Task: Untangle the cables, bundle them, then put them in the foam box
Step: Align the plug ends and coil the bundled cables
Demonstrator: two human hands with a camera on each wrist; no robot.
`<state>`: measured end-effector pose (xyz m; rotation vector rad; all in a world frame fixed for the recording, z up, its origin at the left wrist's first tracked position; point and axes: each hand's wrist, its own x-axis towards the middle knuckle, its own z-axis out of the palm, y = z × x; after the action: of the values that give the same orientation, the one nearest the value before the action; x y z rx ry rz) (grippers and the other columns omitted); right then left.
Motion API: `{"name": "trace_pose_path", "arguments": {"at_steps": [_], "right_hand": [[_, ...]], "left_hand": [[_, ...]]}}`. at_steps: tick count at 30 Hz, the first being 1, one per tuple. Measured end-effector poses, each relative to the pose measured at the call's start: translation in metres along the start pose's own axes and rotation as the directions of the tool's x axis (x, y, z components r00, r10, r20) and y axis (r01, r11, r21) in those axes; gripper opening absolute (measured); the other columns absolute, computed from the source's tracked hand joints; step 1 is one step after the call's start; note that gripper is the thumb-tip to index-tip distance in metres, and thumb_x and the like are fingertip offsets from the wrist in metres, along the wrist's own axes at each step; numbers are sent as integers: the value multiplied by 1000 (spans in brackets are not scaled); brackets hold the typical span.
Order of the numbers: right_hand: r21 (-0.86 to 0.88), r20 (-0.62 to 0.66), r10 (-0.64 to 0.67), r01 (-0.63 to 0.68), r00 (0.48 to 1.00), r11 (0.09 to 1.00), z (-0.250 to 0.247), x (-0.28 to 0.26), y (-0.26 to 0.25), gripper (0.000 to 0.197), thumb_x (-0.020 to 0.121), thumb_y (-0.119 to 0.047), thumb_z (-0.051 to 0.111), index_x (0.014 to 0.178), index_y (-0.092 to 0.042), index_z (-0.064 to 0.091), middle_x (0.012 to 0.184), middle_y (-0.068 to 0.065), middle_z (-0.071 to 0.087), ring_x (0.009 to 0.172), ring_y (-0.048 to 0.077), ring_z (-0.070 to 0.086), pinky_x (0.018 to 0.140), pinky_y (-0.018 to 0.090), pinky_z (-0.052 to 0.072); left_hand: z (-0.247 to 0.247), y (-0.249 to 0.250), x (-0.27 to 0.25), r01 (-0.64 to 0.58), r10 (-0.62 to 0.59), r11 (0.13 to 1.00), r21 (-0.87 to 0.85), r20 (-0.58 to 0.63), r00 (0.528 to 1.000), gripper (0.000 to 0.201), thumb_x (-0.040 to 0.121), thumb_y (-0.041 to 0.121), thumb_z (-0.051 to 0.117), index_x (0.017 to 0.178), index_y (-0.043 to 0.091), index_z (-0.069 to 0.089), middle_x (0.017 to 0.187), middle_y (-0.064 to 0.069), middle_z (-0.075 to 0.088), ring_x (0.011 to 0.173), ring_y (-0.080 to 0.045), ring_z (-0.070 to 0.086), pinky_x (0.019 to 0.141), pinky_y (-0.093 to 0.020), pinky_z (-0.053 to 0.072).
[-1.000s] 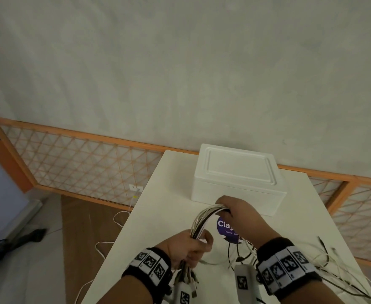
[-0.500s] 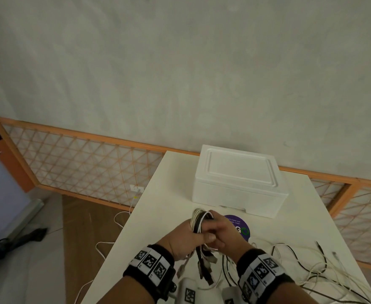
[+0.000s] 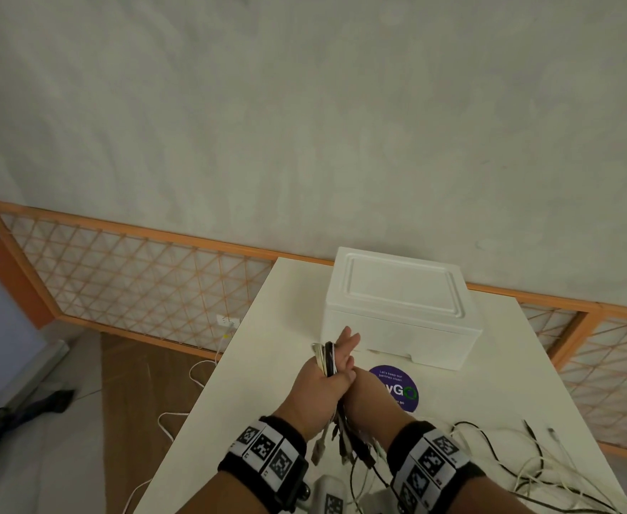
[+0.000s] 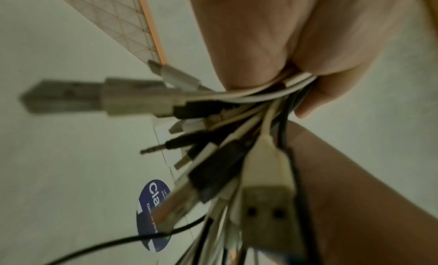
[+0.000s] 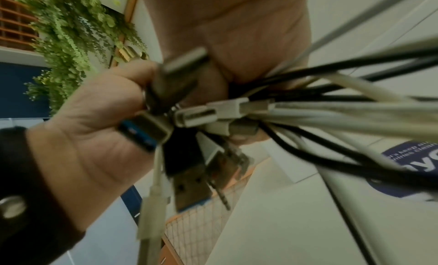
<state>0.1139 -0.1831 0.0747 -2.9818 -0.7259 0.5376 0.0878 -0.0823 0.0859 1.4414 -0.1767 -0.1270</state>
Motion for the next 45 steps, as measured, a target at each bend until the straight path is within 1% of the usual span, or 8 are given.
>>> {"name": "trace_pose_path", "arguments": {"at_steps": [5,10,18,24,29,36,39,45], "right_hand": [[-8,32,53,-53,998,999,0,7,1,33,96,-8,44,127,0,53,130,19,53,120,31,48,104,35,35],[55,-83,50,-46,995,997,8,1,-1,27,95,-18,47,117,-5,55,101,8,57,89,21,56,76,26,41],[-184,-19,-144,138,989,973,-1,-6,-10,30,94,-4,41,119,4,55,124,21,53,118,33,48,97,38,38],[176,-125,29,-6,992,984,-8,-7,-15,25,95,-16,47,118,-6,53,111,10,59,98,23,59,81,26,43],[242,-94,149,-122,984,963,-12,-13,-16,18,95,-19,46,77,-19,44,68,-6,38,79,23,55,63,24,36],[188,-79,105,-89,991,978,-19,-29,-7,18,88,-22,52,104,-14,53,89,-1,51,81,18,51,71,27,41],[172,-117,92,-71,989,982,-24,-30,-5,21,90,-22,49,108,-13,55,92,3,57,83,20,56,69,26,40],[149,-176,65,-38,982,988,-34,-30,2,29,85,-20,50,62,-25,33,64,-9,38,72,17,47,48,18,26]], "left_hand": [[-5,-4,5,7,2,987,162,-55,998,58,96,17,48,114,72,42,149,23,33,138,-1,31,118,-30,22],[-11,-2,6,77,-88,994,-81,-137,987,48,95,7,55,123,45,51,140,6,52,125,-4,51,111,-30,35],[-17,7,6,66,-108,955,-289,-132,985,47,98,1,44,134,32,44,79,-16,70,41,-9,47,68,-31,50],[-16,7,4,83,-134,958,-276,-173,976,49,95,-3,48,135,25,48,141,1,51,124,-9,51,109,-30,38],[-20,5,8,129,-144,988,-85,-208,967,57,97,-2,45,143,31,38,151,1,36,136,-7,35,111,-24,28],[-34,2,11,157,-35,850,503,-244,969,62,98,11,45,148,40,24,136,5,51,103,2,53,74,2,38],[-34,3,10,58,-8,805,590,-87,996,61,98,13,45,145,43,20,138,11,49,117,-4,55,91,-13,42],[-33,-1,10,-8,9,736,677,2,1000,45,96,27,46,140,35,42,110,2,65,92,-14,65,88,-28,51]]}}
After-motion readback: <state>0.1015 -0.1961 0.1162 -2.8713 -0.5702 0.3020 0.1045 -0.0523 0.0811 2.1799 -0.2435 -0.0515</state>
